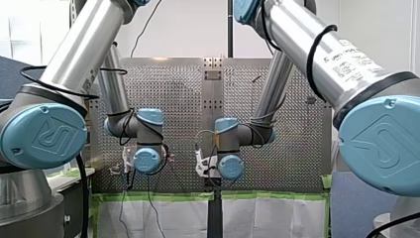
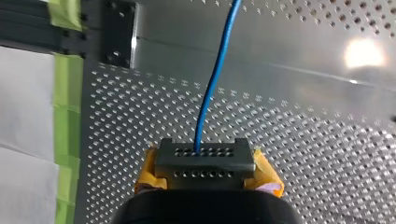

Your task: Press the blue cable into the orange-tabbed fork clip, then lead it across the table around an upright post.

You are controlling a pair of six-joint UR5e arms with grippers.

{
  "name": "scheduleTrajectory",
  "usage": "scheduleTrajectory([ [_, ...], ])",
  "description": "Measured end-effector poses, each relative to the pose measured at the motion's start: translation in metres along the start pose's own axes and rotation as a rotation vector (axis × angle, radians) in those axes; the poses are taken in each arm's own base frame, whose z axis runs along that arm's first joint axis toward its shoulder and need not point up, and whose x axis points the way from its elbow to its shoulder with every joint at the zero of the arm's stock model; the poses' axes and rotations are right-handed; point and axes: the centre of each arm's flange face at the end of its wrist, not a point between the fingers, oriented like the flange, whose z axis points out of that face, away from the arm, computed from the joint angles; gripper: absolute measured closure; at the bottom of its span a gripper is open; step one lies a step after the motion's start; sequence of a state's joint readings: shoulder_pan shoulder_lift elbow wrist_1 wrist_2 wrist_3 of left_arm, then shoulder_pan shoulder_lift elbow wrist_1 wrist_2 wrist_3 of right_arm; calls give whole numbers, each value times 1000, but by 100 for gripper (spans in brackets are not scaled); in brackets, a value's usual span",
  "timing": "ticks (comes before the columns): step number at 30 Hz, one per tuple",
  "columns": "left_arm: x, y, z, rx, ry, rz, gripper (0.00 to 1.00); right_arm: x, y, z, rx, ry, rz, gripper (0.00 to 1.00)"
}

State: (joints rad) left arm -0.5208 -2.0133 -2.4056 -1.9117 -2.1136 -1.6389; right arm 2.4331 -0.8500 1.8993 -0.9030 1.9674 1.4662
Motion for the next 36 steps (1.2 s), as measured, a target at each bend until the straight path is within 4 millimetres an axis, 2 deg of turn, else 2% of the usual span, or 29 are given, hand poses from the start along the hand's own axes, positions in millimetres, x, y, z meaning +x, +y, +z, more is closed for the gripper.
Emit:
scheduleTrajectory([
  [8, -19, -2, -3, 62, 16, -69, 100, 38, 22, 12, 7, 9, 74, 100],
  [14, -32, 2, -5, 67, 28, -120, 100, 77, 25, 20, 47, 98, 133, 100],
  [18, -27, 7, -3, 46, 43, -129, 100, 92, 21, 28, 81, 156, 153, 100],
  [22, -14, 18, 4, 9, 66, -112, 100, 85, 13, 35, 113, 168, 158, 100],
  [29, 8, 35, 15, -10, 123, -80, 100, 59, 2, 46, 144, 172, 172, 100],
  [36, 13, 50, 32, -11, 133, -75, 100, 33, -6, 56, 155, 149, 173, 100],
])
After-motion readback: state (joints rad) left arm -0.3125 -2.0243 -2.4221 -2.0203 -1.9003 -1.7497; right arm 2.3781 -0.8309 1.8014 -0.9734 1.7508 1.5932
